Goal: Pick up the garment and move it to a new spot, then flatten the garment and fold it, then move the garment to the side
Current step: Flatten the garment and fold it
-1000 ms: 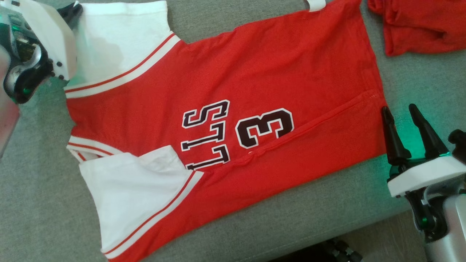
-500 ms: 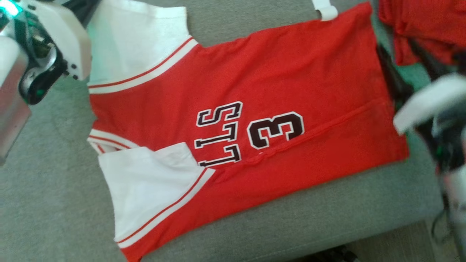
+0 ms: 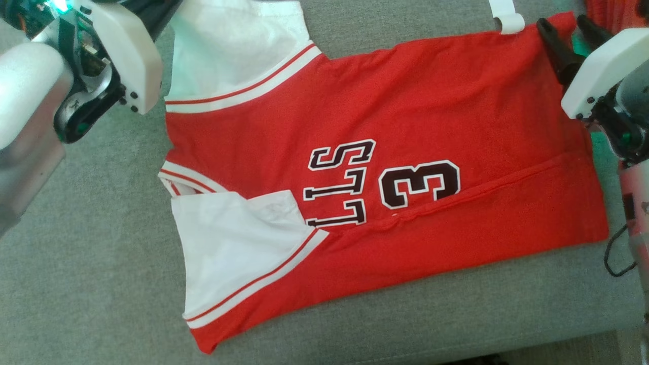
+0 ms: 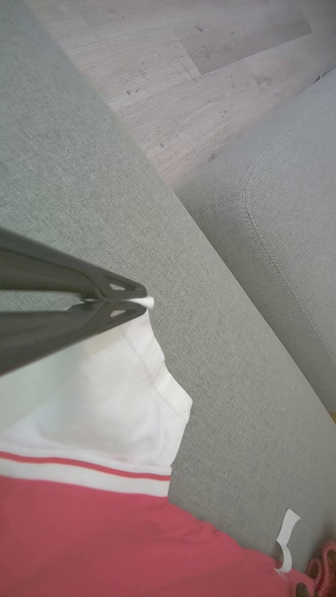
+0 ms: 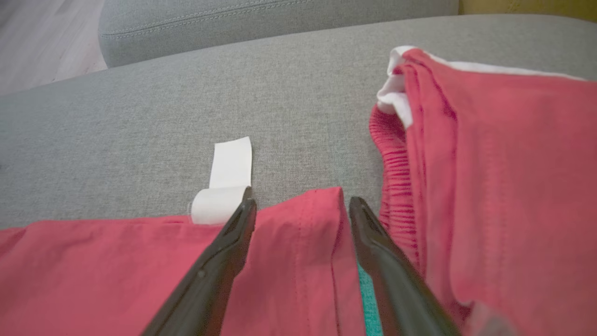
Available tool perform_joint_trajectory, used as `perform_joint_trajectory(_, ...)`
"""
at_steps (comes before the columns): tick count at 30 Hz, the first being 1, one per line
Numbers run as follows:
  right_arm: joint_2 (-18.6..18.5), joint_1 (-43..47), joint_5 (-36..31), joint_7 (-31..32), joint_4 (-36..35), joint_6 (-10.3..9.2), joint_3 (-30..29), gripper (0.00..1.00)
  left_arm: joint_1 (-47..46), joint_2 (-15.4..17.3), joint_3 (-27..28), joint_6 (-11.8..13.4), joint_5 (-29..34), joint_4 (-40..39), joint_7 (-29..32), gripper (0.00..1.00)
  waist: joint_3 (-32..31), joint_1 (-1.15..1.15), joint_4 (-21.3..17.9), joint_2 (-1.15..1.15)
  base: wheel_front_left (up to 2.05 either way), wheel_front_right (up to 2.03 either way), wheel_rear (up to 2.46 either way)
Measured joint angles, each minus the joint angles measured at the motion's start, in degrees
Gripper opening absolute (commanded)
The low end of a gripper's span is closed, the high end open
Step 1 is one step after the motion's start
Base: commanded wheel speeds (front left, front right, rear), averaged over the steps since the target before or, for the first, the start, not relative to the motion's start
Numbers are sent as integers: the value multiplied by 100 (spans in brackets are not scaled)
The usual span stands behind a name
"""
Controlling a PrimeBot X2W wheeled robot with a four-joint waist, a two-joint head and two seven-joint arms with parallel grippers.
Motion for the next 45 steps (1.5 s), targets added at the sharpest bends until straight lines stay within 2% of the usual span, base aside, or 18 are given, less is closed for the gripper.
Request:
perform_joint_trajectory(5,0,-155,34,-64,370,0,56,100,-99,18,-180,0,-76,9,-60,0,-8,0,23,0,0,0,0)
perform_joint_trajectory(6,0,-184,36,-101,441,0,85,94,-114,20,-208,0,-81,18,-87,0,-9,0,28,0,0,0,0)
perform_joint_trajectory(8,0,-220,57,-163,517,0,126,59,-146,20,-250,0,-159,32,-110,0,-12,0,37,0,0,0,0)
perform_joint_trajectory(10,0,-226,93,-166,554,0,147,34,-154,20,-279,0,-188,43,-125,0,-14,0,40,0,0,0,0)
perform_joint_trajectory(11,0,-227,105,-211,598,0,170,27,-154,22,-319,0,-216,55,-136,0,-16,0,44,0,0,0,0)
perform_joint_trajectory(12,0,-228,120,-230,636,0,187,9,-154,24,-366,0,-229,71,-152,0,-17,0,49,0,0,0,0)
perform_joint_trajectory(13,-1,-230,140,-266,669,0,200,0,-153,24,-389,0,-246,89,-157,0,-19,0,52,0,0,0,0)
perform_joint_trajectory(19,-24,-424,219,-593,811,0,313,0,-196,35,-506,0,-215,331,-480,0,-61,0,84,0,0,0,0)
perform_joint_trajectory(28,-115,-721,511,-1120,827,0,223,0,-658,-24,-365,31,347,928,-1878,0,-136,0,156,0,0,0,0)
perform_joint_trajectory(34,-279,-736,782,-1215,758,0,157,0,-660,-275,-174,33,80,1177,-2297,0,-263,0,256,0,0,0,0)
perform_joint_trajectory(40,-531,-32,1006,-1224,459,0,58,0,-148,-315,-179,32,-116,904,-2559,0,-418,0,451,0,0,0,0)
perform_joint_trajectory(45,-606,691,1120,-1300,148,0,-116,0,538,-172,-209,153,-229,361,-2721,0,-632,-1,628,0,0,0,0)
